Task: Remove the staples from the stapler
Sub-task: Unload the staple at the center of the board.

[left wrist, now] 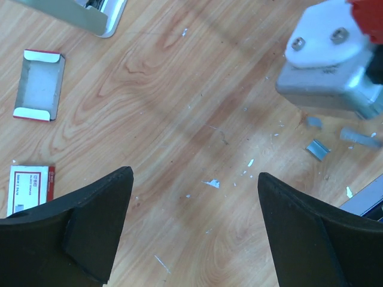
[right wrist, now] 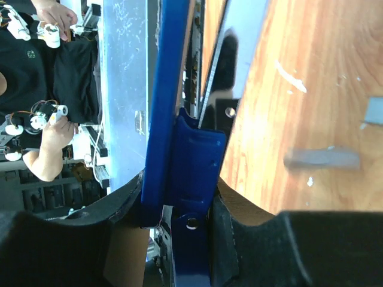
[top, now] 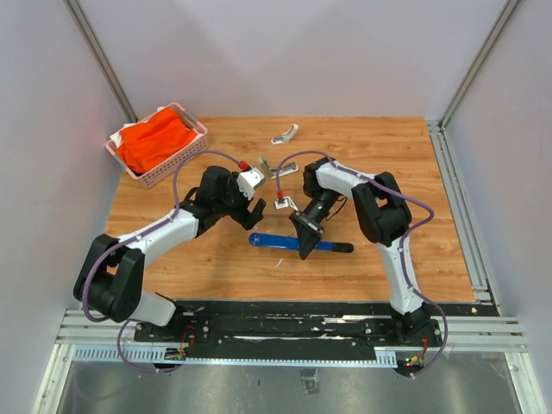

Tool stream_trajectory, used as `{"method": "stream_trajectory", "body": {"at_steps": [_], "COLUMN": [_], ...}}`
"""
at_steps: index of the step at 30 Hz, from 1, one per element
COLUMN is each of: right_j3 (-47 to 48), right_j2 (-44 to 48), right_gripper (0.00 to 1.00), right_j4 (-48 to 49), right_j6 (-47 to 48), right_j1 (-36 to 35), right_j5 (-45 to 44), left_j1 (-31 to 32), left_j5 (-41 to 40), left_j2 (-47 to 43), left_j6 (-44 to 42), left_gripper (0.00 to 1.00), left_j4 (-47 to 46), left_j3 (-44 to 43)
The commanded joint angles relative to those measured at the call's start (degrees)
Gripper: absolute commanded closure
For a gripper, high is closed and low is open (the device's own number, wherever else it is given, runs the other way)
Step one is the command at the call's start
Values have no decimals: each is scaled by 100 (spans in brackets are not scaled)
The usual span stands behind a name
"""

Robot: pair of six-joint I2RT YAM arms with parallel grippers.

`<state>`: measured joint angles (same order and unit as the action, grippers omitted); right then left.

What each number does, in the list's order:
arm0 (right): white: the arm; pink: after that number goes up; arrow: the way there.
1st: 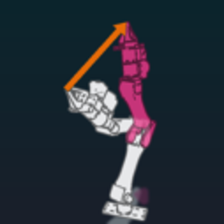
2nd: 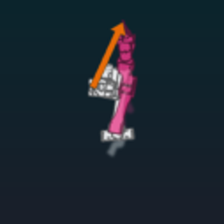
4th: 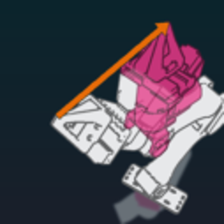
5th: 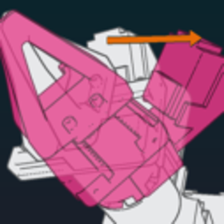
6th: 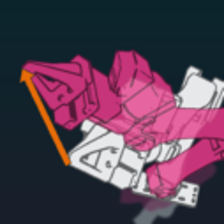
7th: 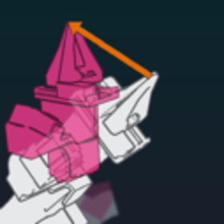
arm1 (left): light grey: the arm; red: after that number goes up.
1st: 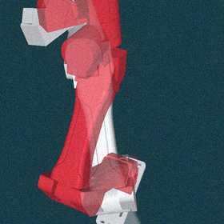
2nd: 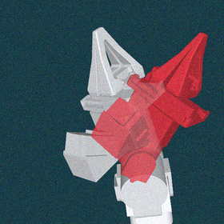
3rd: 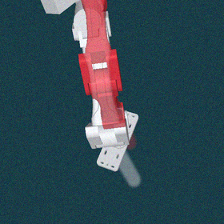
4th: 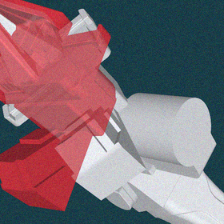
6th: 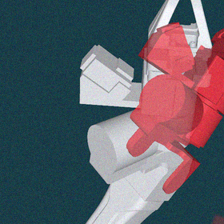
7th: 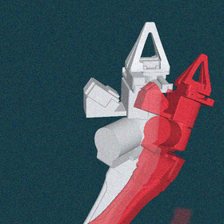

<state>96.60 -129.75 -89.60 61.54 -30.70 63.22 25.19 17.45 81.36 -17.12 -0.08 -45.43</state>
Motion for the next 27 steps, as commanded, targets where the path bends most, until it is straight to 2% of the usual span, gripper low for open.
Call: {"method": "stream_trajectory", "body": {"at_steps": [1, 8, 13, 21, 27], "right_j3": [165, 240, 288, 341, 45], "right_j2": [94, 184, 308, 890, 1465], "right_gripper": [100, 100, 100, 100, 100], "right_j4": [-216, -216, -216, -225, -227], "right_j6": [-318, -371, -365, -154, 467], "right_j1": [203, 328, 462, 517, 359], "right_j5": [82, 120, -60, -233, 62], "left_j1": [62, 58, 42, -255, -232], "left_j5": [-15, -704, -909, -862, -901], "left_j2": [-123, 83, -47, -225, 265], "left_j6": [-131, 82, 18, 68, 254], "left_gripper": [10, 10, 8, 6, 8], "left_j4": [43, -105, -112, -13, 189], "left_j3": [-111, -195, -236, -385, -482]}}
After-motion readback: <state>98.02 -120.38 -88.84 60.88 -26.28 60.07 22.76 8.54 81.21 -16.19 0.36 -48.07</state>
